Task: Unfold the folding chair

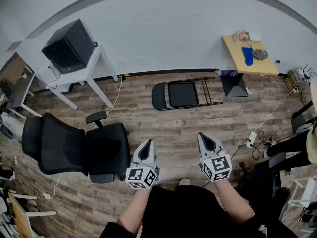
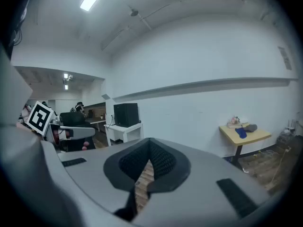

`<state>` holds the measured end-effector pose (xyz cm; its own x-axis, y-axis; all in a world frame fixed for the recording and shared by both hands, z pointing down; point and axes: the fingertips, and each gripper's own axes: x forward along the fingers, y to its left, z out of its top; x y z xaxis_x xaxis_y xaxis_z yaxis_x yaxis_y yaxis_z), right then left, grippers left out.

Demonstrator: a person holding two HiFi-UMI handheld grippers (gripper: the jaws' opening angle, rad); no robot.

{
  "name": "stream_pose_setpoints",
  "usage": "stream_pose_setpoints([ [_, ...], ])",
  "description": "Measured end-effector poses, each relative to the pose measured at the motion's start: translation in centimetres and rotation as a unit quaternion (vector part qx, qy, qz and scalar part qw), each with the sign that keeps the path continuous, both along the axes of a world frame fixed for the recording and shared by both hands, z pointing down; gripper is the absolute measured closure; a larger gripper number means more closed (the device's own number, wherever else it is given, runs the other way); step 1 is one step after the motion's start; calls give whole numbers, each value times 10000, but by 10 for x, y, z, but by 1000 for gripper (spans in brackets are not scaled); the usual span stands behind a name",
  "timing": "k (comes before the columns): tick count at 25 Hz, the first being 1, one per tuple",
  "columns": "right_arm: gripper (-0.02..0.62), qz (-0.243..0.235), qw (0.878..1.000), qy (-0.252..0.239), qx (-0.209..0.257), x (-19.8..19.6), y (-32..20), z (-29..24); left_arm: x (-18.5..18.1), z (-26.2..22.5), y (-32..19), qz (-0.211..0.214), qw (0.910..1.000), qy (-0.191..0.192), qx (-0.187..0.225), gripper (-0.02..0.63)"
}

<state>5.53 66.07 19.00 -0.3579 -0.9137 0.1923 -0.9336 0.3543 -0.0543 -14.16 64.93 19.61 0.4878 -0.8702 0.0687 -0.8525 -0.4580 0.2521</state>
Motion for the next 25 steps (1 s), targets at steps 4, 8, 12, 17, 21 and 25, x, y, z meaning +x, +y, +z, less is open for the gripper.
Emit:
stream_pose_setpoints([
  [4,600,114,9998,-128,51,10,5,0,8,-1,5,39,10000,-30,44,586],
  [8,600,108,9999,-65,78,23,11,2,17,-3,10,21,9999,-57,91,586],
  [12,600,88,9999,-57,56,26,16,7,25,-2,12,81,9999,-131,74,586],
  [17,600,151,9999,-68,-19,32,13,15,26,-2,-2,43,10000,-59,56,586],
  [21,600,234,9996,-84,-112,37,3,24,29,3,-21,138,9999,-56,16,586],
  [25,600,203,9996,-85,-154,37,-16,29,37,17,-43,282,9996,-29,-88,586],
])
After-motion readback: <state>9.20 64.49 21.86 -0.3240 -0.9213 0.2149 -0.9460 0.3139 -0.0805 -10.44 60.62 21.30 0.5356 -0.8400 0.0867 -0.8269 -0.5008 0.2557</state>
